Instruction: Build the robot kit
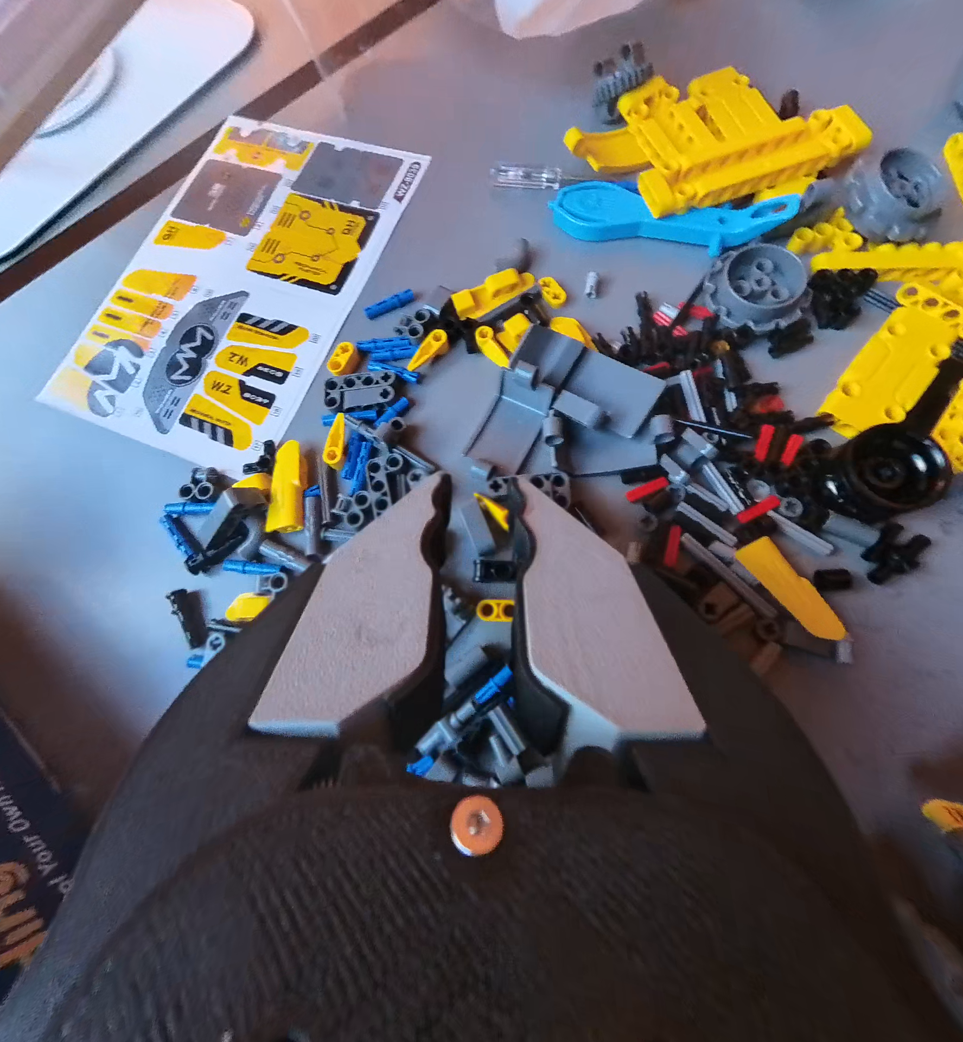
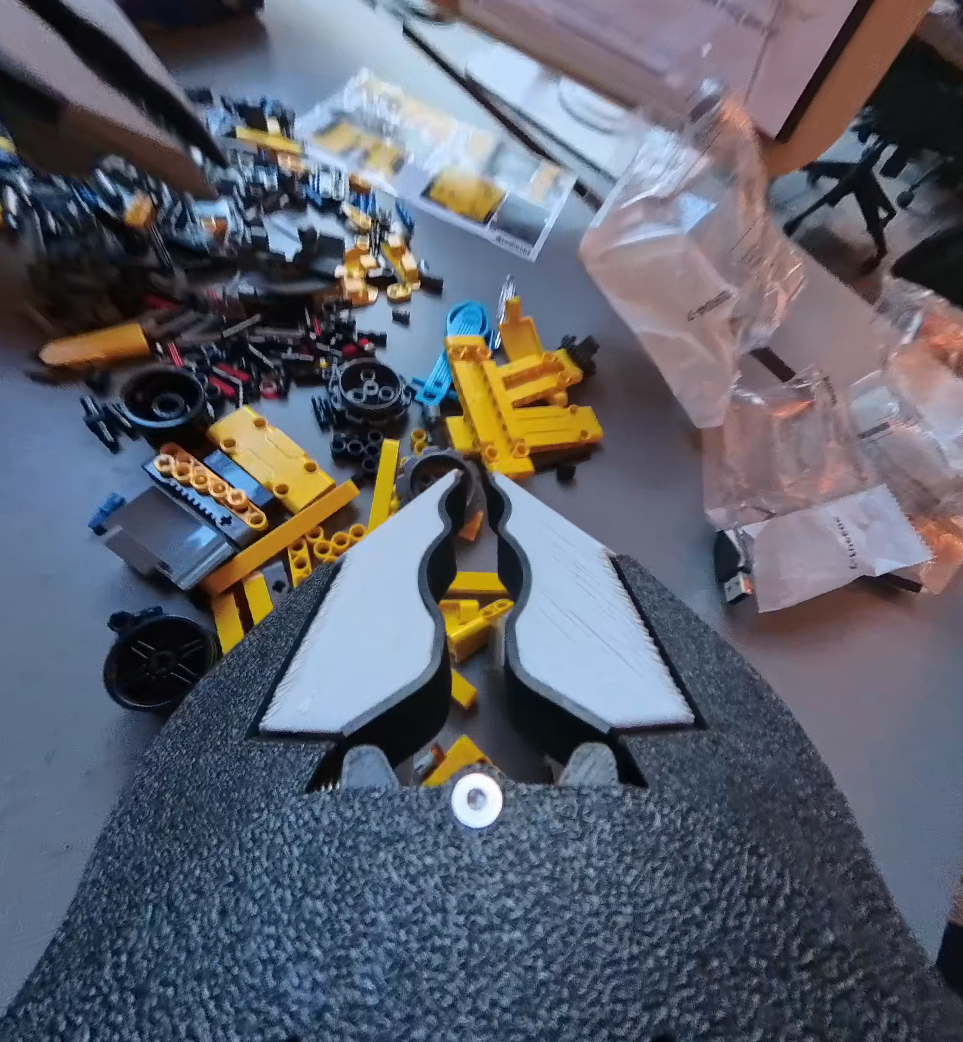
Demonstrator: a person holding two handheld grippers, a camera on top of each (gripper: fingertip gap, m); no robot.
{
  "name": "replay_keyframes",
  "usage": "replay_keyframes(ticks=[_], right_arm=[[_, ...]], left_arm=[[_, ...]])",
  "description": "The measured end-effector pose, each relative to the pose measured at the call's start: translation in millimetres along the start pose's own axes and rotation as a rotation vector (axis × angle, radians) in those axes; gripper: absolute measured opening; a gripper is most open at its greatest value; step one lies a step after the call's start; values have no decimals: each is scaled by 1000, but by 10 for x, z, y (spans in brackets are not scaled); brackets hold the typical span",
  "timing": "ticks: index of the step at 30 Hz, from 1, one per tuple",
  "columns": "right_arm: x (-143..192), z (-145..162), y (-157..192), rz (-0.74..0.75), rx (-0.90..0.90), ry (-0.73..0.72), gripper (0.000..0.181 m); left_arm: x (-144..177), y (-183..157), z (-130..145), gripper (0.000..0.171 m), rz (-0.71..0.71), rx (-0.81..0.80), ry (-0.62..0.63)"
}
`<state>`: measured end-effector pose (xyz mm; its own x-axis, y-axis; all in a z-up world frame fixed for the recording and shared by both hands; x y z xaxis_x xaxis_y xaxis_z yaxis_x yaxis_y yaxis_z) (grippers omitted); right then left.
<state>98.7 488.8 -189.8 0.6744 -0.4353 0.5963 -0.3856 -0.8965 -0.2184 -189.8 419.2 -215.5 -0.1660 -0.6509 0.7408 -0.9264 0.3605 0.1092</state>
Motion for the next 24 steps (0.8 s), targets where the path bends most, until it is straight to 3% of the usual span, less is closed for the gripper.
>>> replay_keyframes(ticks=[8, 10, 14, 20, 24], right_arm=[[-336, 61, 215, 59, 77, 205, 5], [-386, 65, 295, 4, 92, 214, 0], [-361, 40, 349, -103, 43, 167, 3], [-253, -27, 201, -45, -24, 39, 4], [-228, -51, 180, -17, -25, -2, 0]], left_arm=[[82, 141, -31, 17, -26, 58, -52], [102, 172, -40, 17, -35, 71, -66], [185, 278, -74, 17, -82, 120, -127], [498, 522, -152, 2, -189, 280, -351], [589, 607, -148, 0, -237, 301, -390]])
Point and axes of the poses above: each gripper's, where its closed fingertips meet, x back along the fingers, z out of its underside, y = z × x across the jaws, the point moved 8 cm from there along x, back along the fingers, and after that the axes turned 6 degrees about y, right-handed, at the moved point
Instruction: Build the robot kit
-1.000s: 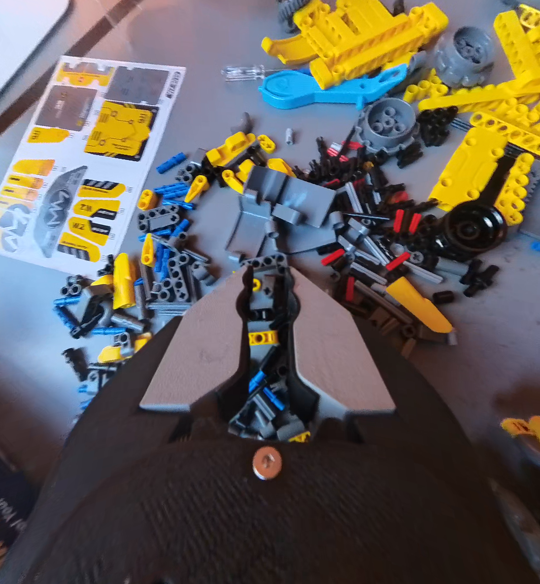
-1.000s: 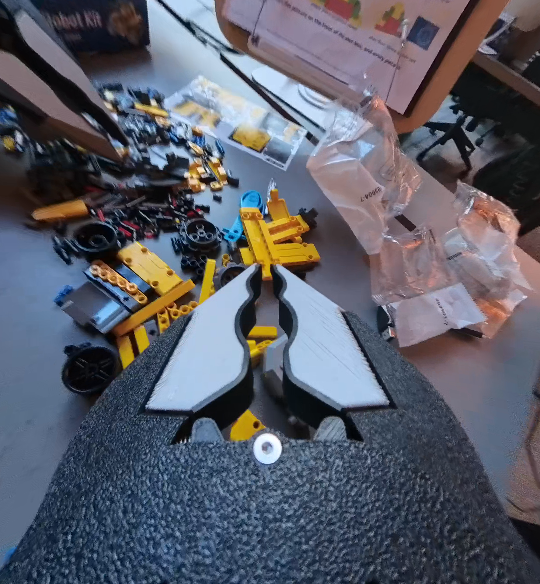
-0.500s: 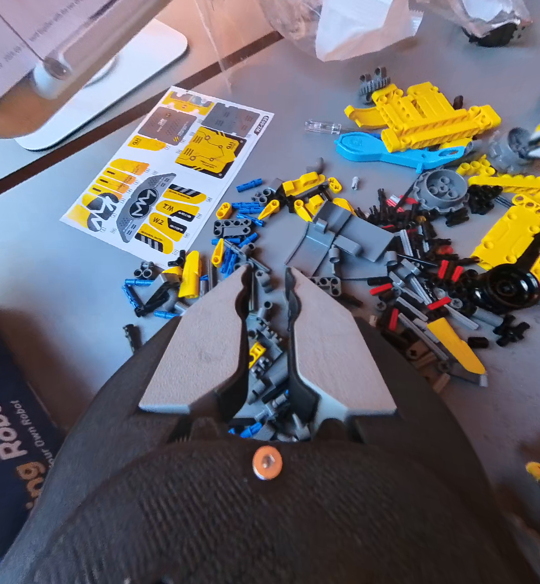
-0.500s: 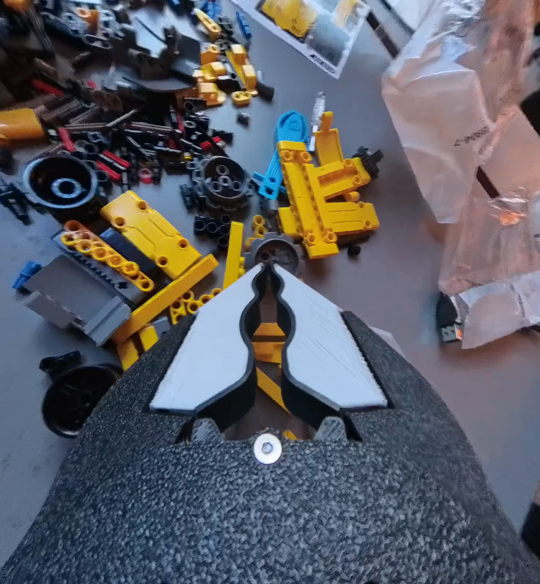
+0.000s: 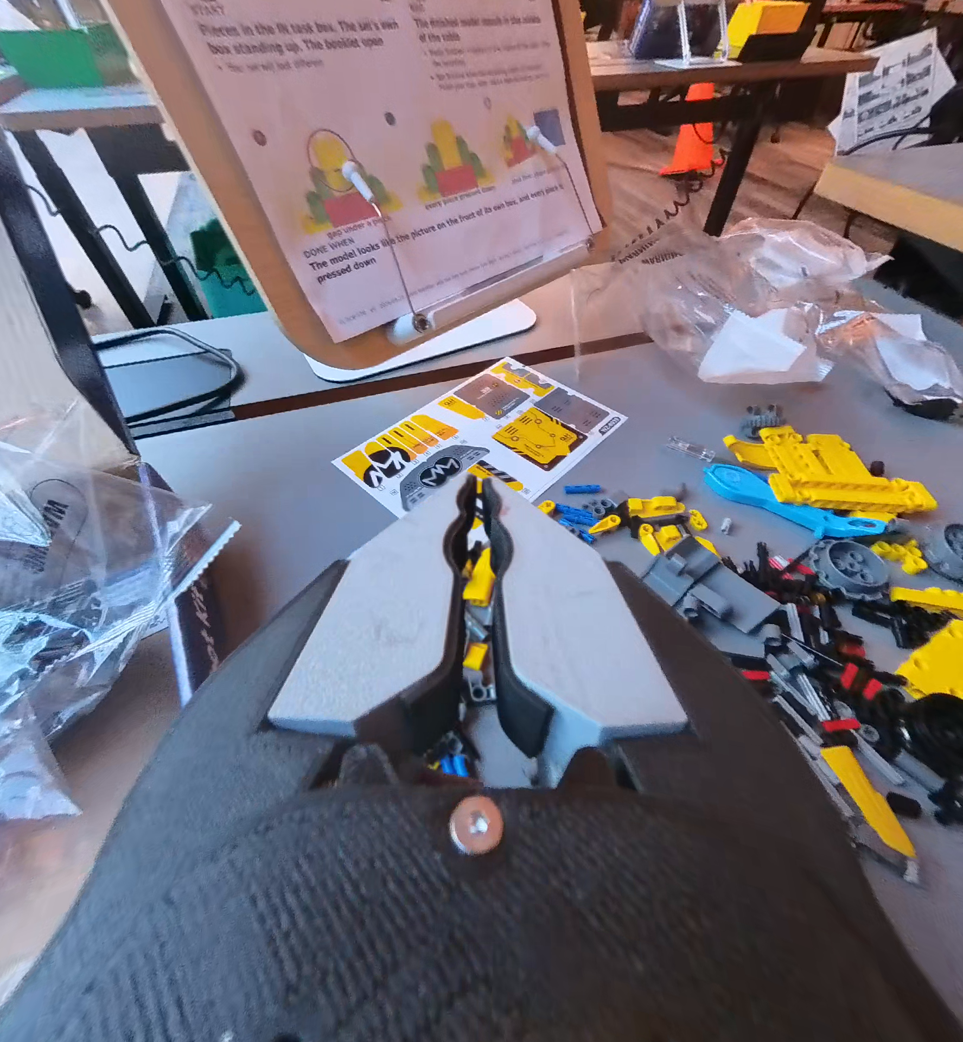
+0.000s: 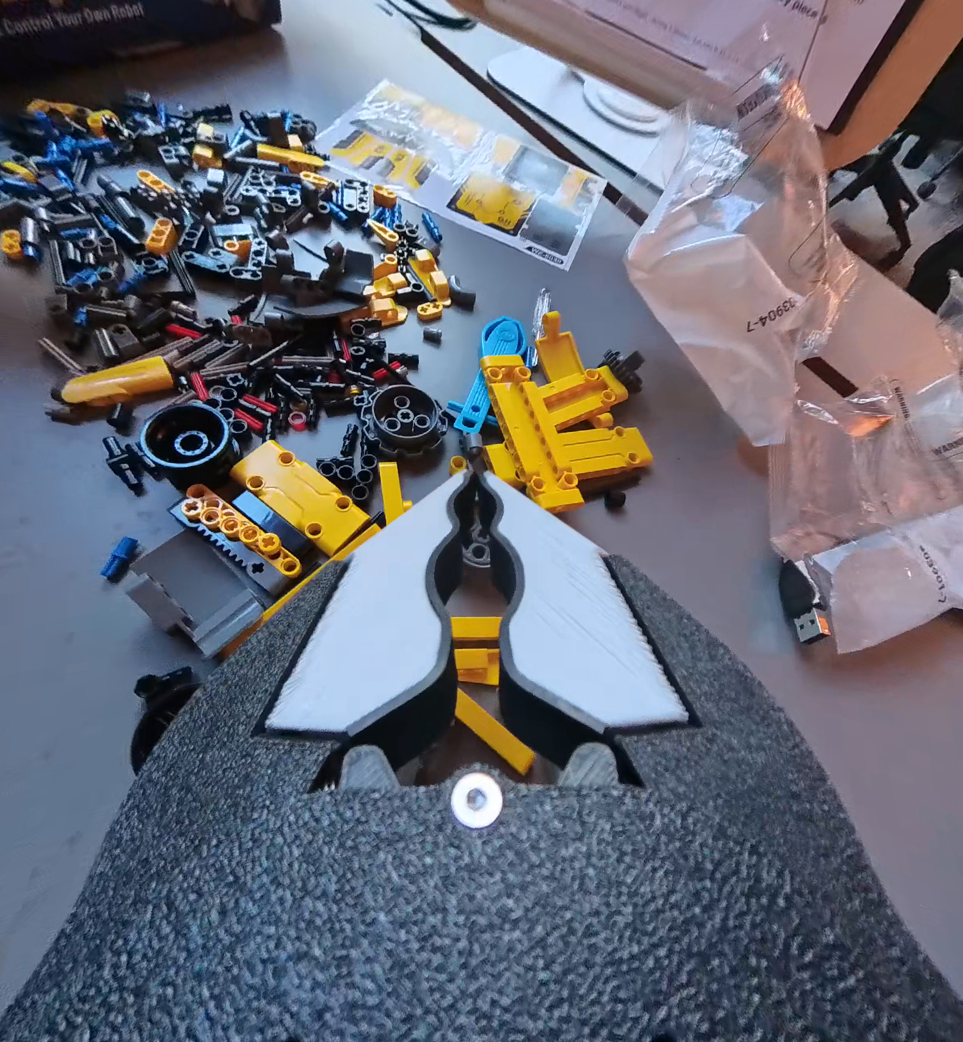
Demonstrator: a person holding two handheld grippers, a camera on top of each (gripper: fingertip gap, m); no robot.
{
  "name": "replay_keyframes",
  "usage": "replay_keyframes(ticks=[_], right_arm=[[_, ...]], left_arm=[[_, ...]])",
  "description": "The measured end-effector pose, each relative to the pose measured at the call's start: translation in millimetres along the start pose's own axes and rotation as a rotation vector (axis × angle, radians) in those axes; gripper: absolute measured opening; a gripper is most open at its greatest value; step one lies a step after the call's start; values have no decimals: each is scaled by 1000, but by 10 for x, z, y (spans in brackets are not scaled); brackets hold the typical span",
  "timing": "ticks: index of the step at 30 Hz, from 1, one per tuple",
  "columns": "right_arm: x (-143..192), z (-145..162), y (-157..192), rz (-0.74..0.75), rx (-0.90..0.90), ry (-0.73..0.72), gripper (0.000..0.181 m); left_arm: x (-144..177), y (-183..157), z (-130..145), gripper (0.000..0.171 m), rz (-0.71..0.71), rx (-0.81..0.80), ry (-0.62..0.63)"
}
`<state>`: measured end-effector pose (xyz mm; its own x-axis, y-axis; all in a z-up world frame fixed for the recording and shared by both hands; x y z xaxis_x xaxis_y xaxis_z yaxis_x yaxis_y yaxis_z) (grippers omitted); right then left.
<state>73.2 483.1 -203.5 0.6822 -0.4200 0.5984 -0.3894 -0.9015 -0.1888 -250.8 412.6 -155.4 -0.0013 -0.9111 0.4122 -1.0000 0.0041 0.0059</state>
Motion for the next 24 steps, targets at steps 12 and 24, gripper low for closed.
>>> replay_keyframes(ticks=[12, 24], right_arm=[[70, -56, -10, 25, 3, -66, 0], [84, -64, -1, 34, 13, -73, 0]], left_arm=[[-123, 32, 122, 8, 58, 28, 78], [-4, 244, -15, 13, -60, 101, -54]])
Point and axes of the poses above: each gripper's, where its closed fingertips meet, x back along the fingers, z out of its underside, y = z × x across the jaws, the point moved 8 cm from there along x, back along the fingers, and after that the axes turned 6 degrees about y, right-handed, at the moved point
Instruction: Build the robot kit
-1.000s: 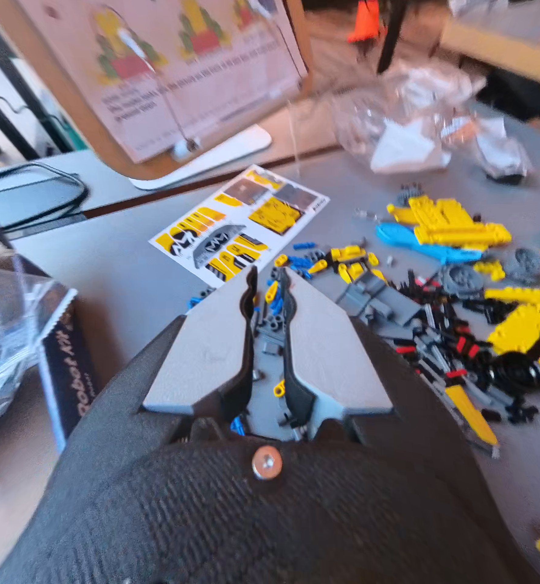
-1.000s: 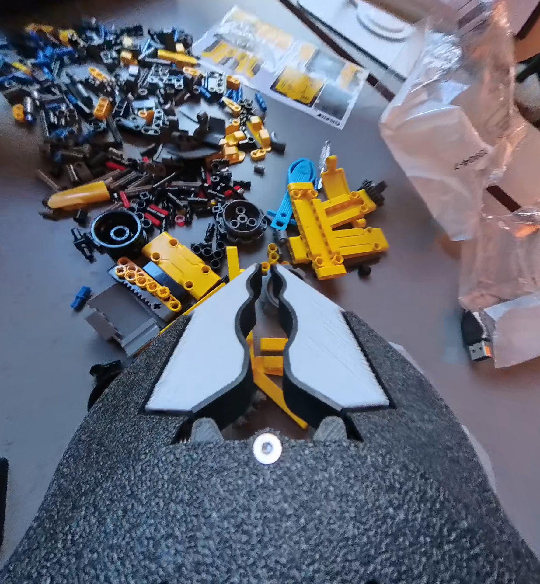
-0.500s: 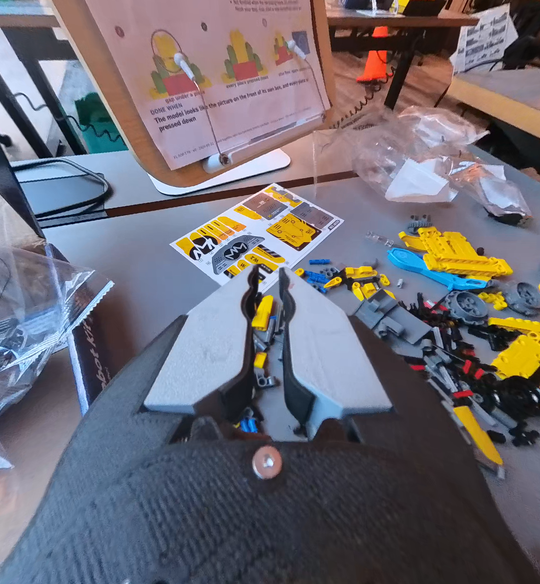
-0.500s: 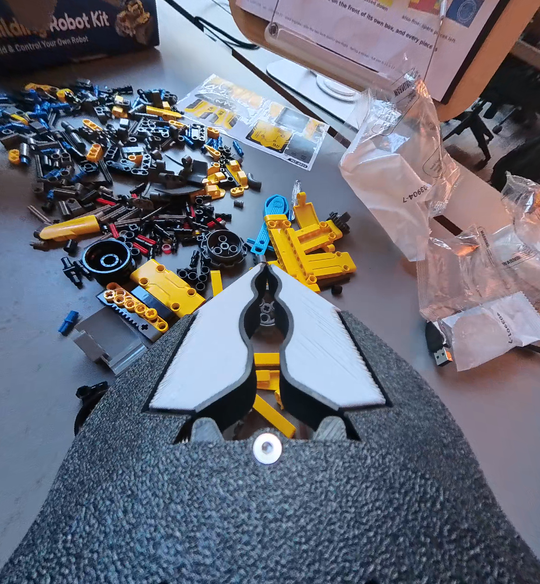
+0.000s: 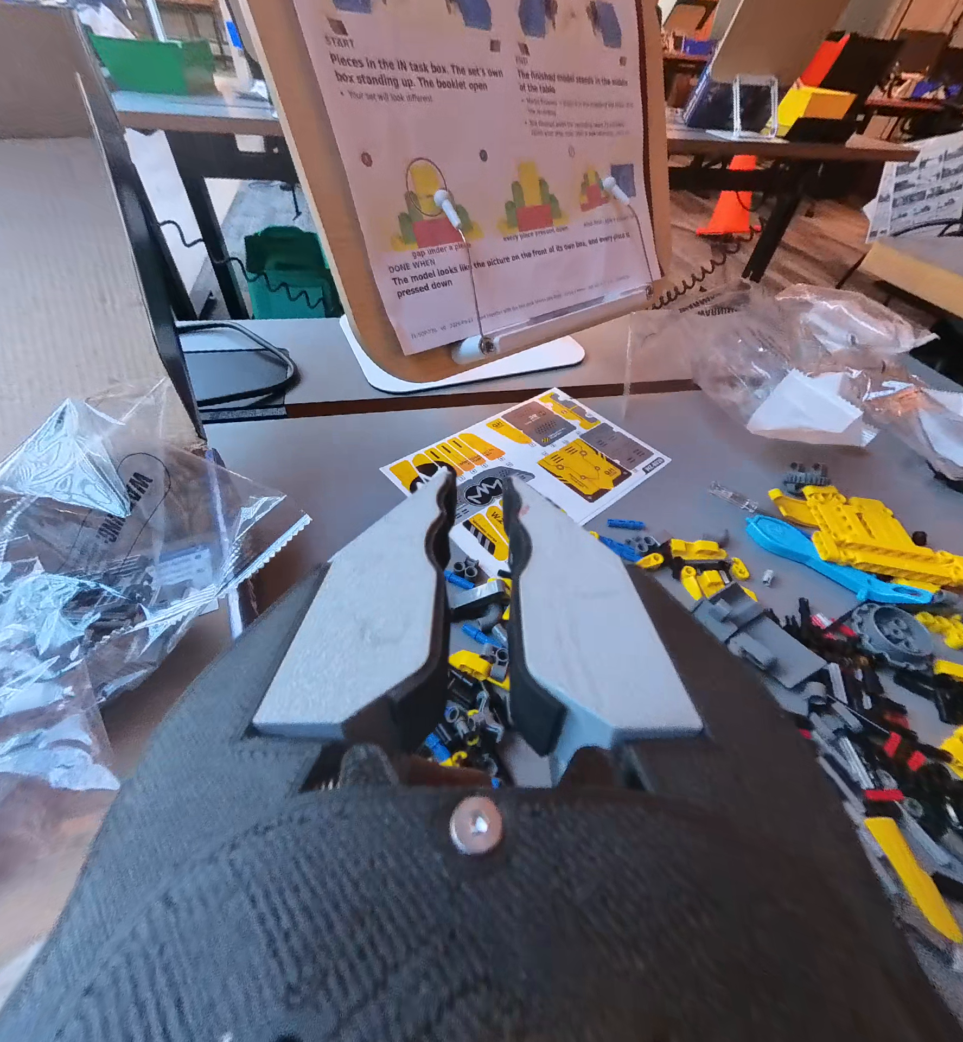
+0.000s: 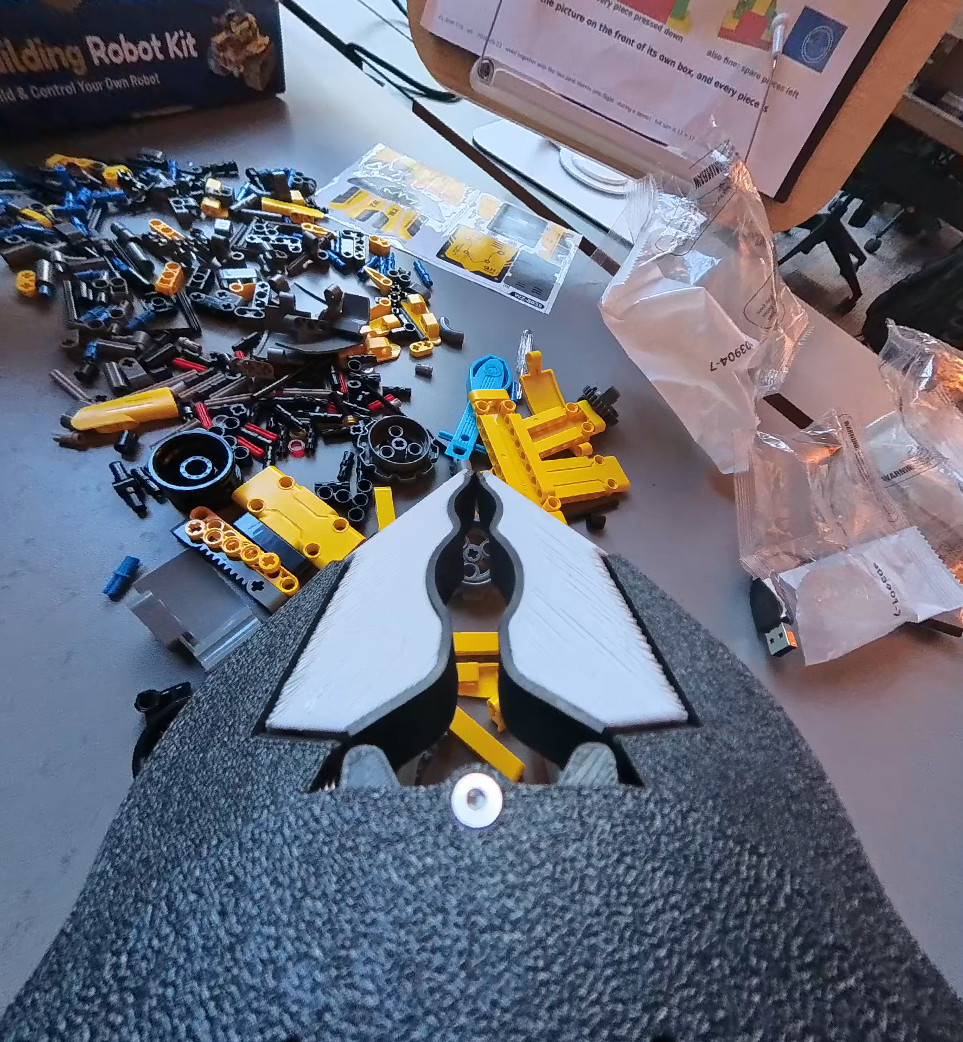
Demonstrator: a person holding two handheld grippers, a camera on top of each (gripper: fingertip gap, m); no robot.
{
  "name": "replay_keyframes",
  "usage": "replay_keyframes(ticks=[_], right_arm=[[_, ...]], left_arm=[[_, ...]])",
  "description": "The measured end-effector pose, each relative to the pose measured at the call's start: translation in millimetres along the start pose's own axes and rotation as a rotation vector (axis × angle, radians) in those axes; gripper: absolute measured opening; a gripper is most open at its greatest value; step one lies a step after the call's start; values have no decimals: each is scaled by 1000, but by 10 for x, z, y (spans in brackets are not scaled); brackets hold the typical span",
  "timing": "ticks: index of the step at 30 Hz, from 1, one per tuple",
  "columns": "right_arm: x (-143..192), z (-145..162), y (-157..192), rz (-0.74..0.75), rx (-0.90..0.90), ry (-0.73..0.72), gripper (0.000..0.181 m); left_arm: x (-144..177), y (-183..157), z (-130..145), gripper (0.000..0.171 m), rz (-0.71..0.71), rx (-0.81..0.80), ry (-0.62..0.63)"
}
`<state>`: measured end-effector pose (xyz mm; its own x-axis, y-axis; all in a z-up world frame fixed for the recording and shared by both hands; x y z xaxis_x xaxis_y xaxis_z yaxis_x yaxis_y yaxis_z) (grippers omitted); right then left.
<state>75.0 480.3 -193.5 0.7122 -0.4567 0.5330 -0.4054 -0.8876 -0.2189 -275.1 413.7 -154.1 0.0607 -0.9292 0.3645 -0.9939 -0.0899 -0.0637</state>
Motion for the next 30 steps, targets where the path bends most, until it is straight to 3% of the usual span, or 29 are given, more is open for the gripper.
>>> replay_keyframes(ticks=[13, 18, 22, 24, 30], right_arm=[[-6, 5, 26, -4, 15, 7, 0], [0, -6, 47, 0, 34, 11, 0], [0, 3, 40, -2, 31, 14, 0], [3, 4, 35, 1, 31, 14, 0], [8, 1, 34, 2, 32, 12, 0]], left_arm=[[-213, -113, 251, 11, 56, -97, 207], [-236, -345, 440, 11, 313, -193, 370], [-247, -466, 629, 13, 393, -289, 544], [-274, -486, 728, 15, 344, -373, 605], [-277, -508, 689, 5, 235, -470, 545]])
Point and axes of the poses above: each gripper's, where its closed fingertips meet, x back along the fingers, z out of its underside, y = z × x across the jaws, the point moved 8 cm from there along x, back along the fingers, and after that the axes turned 6 degrees about y, right-handed, at the moved point
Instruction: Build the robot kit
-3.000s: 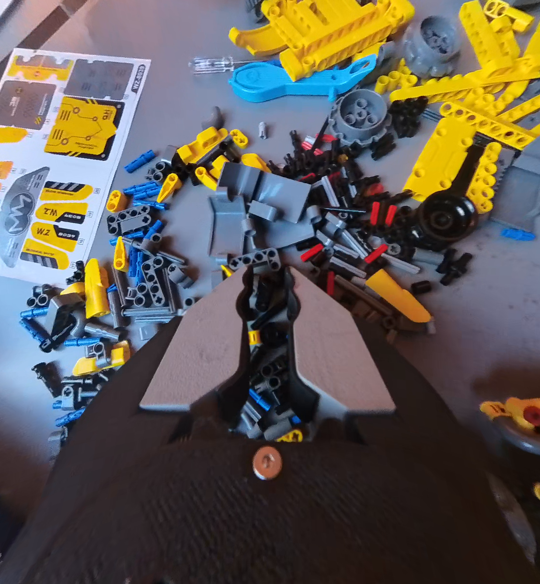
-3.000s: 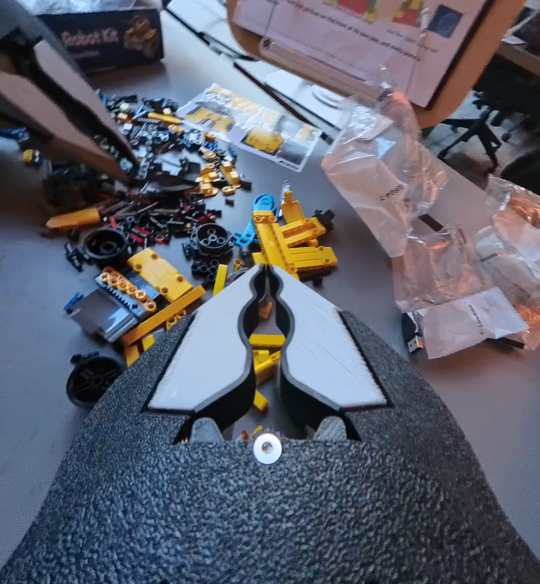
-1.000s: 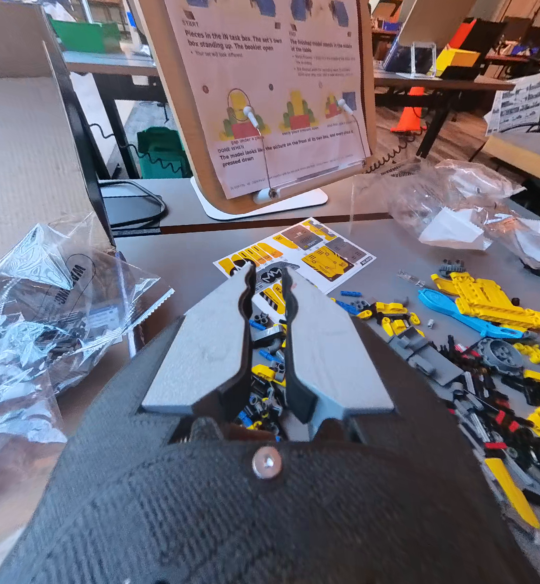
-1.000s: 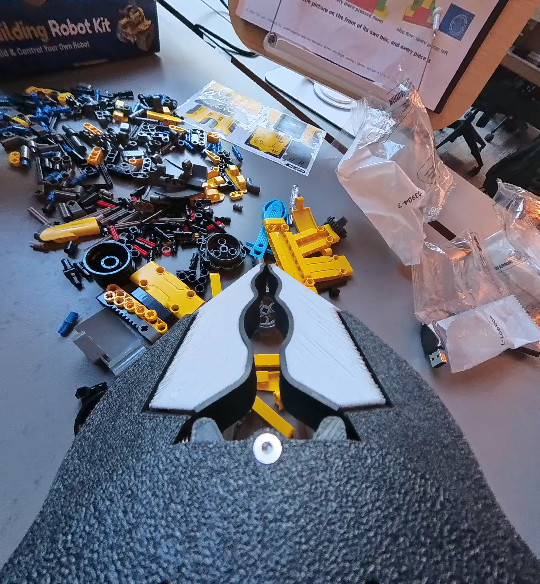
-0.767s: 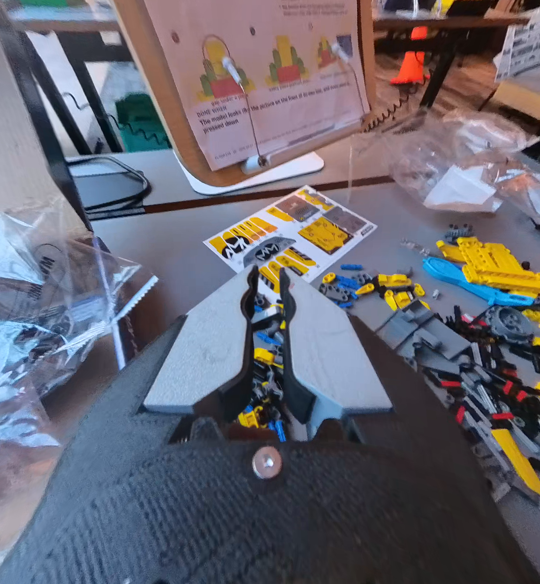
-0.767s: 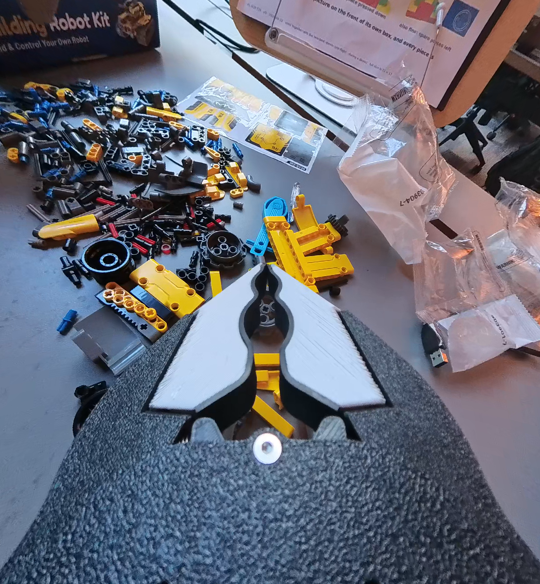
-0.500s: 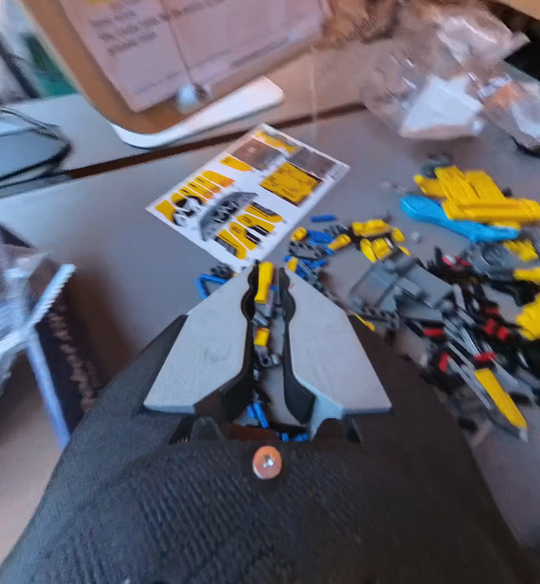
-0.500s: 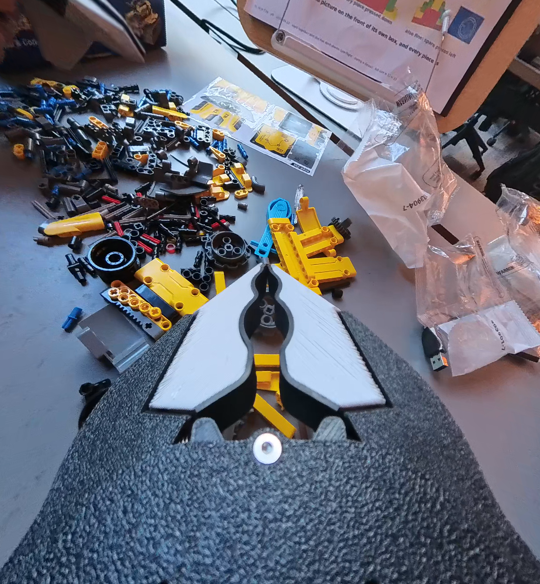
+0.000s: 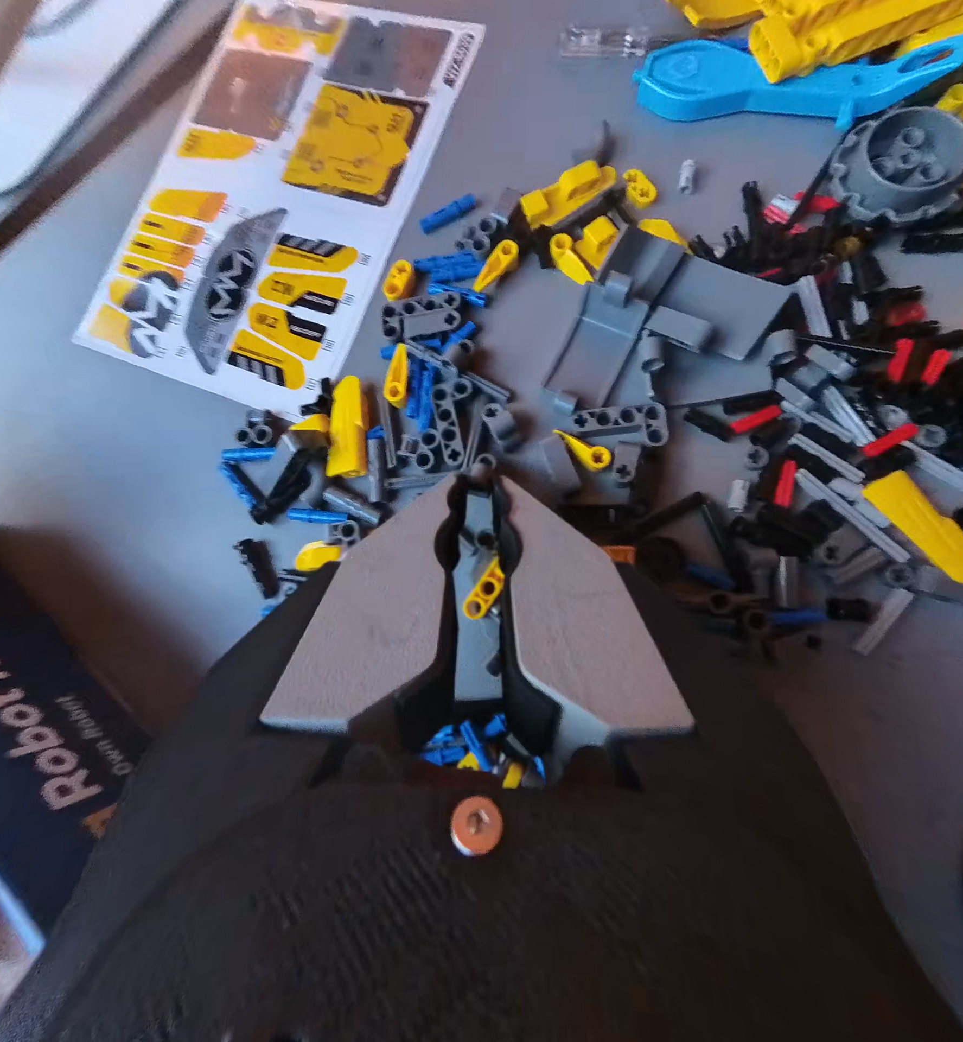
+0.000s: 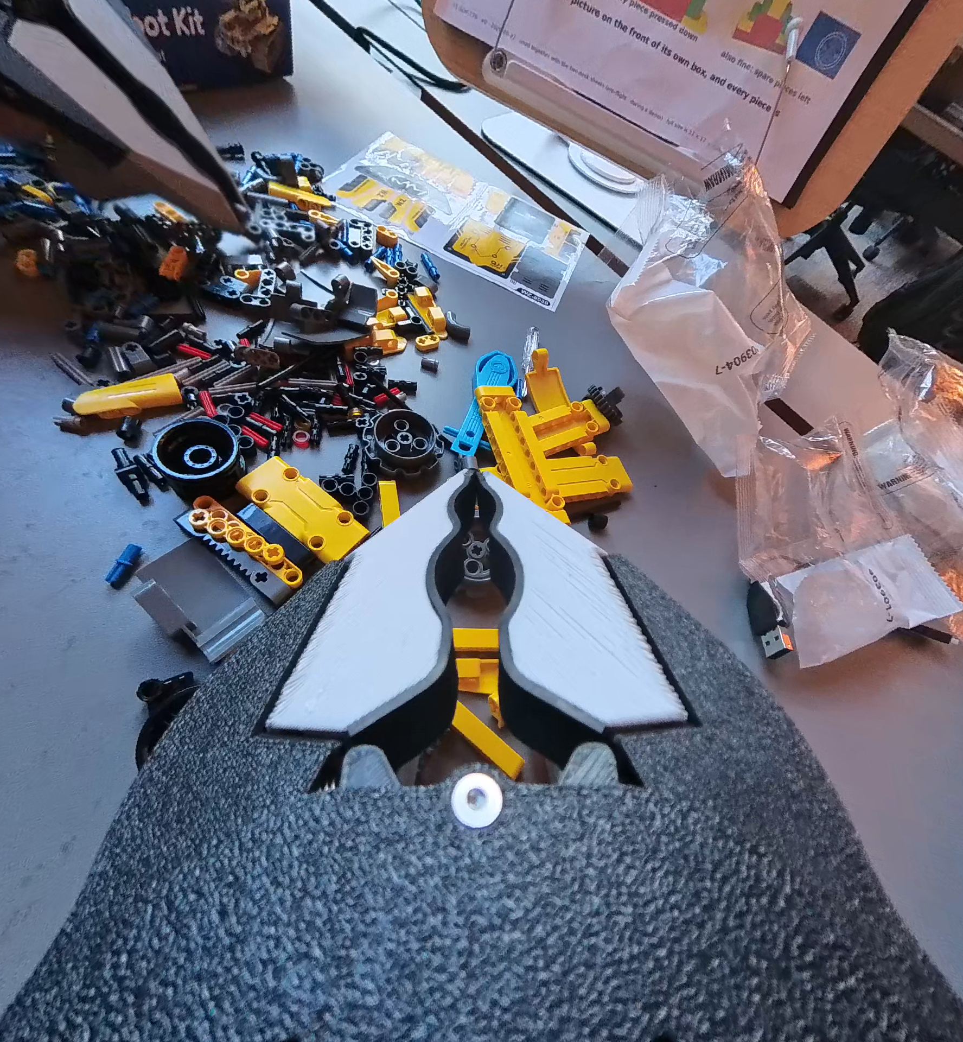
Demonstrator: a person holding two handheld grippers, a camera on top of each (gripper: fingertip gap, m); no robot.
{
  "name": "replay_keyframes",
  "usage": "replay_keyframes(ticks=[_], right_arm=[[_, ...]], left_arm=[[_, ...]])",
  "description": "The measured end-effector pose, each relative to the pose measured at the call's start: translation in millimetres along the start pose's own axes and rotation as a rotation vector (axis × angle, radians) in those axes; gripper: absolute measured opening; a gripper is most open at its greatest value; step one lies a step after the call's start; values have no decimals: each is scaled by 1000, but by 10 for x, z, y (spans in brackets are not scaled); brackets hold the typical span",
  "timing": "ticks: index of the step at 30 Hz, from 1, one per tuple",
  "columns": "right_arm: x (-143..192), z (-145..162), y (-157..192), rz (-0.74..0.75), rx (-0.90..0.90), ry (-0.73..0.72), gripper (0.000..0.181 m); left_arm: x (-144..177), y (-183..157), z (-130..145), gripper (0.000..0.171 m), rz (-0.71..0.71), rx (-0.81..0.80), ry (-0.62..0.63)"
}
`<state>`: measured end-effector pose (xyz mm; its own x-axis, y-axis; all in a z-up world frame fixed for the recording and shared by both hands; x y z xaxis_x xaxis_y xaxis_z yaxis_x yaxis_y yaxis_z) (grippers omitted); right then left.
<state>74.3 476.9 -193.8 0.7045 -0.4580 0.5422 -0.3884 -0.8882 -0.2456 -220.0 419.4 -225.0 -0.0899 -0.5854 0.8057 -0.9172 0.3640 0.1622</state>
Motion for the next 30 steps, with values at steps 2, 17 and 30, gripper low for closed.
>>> replay_keyframes(ticks=[2, 17, 30], right_arm=[[-2, 1, 0, -1, -1, 0, 0], [-21, 15, 4, -6, 3, 9, 0], [-31, 10, 30, -6, 26, 12, 0]], left_arm=[[19, 18, -6, 5, -9, 2, -4], [77, -4, -60, 11, 156, 93, -94], [163, -229, -41, 11, 311, -118, -45]])
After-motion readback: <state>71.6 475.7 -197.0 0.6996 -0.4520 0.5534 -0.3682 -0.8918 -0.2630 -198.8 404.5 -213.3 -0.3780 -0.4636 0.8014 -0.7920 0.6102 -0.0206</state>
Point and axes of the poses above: each gripper's, where its closed fingertips meet, x back along the fingers, z out of its underside, y = z × x across the jaws, the point moved 8 cm from there along x, back along the fingers, and after that the axes turned 6 degrees about y, right-handed, at the moved point
